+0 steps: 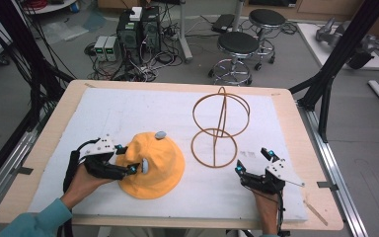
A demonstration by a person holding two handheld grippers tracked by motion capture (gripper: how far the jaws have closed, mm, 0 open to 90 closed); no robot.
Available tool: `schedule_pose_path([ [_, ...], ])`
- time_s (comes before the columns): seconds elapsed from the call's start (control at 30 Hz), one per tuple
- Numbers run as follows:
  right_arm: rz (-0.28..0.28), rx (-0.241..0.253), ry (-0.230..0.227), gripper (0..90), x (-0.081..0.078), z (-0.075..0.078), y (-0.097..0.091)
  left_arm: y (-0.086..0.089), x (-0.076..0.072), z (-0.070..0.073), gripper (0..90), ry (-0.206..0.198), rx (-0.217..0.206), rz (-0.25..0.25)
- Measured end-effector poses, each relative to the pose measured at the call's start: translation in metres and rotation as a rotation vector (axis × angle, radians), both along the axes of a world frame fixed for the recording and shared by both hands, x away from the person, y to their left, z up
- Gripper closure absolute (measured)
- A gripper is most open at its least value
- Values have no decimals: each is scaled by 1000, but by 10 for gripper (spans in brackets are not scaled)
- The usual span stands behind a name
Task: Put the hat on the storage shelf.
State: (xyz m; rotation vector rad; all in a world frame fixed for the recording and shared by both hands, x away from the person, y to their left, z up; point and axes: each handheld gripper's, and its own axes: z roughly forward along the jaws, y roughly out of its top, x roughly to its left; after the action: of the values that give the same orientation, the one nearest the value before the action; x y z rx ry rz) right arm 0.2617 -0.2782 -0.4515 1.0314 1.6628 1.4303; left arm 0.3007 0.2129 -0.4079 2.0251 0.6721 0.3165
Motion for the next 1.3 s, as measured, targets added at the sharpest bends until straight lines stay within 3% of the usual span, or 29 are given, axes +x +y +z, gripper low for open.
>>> schedule_pose_path([
  [0.1,1,0,1,31,0,0,0,1,1,-1,572,14,2,-2],
  [0.13,1,0,1,31,0,0,0,0,1,-1,572,16,2,-6],
  [0.2,0,0,0,31,0,0,0,0,0,-1,715,2,13,2],
  [0.33,1,0,-2,31,0,0,0,1,0,0,854,-1,-18,-6],
  [0.6,1,1,-2,31,0,0,0,0,-1,20,872,9,-52,-4],
  [0.87,2,-1,-5,31,0,0,-1,5,5,62,873,-12,-59,6],
  [0.93,0,2,-1,31,0,0,0,7,7,74,874,-2,-82,9],
  [1.3,0,5,2,31,0,0,0,8,17,134,874,-57,-84,14],
])
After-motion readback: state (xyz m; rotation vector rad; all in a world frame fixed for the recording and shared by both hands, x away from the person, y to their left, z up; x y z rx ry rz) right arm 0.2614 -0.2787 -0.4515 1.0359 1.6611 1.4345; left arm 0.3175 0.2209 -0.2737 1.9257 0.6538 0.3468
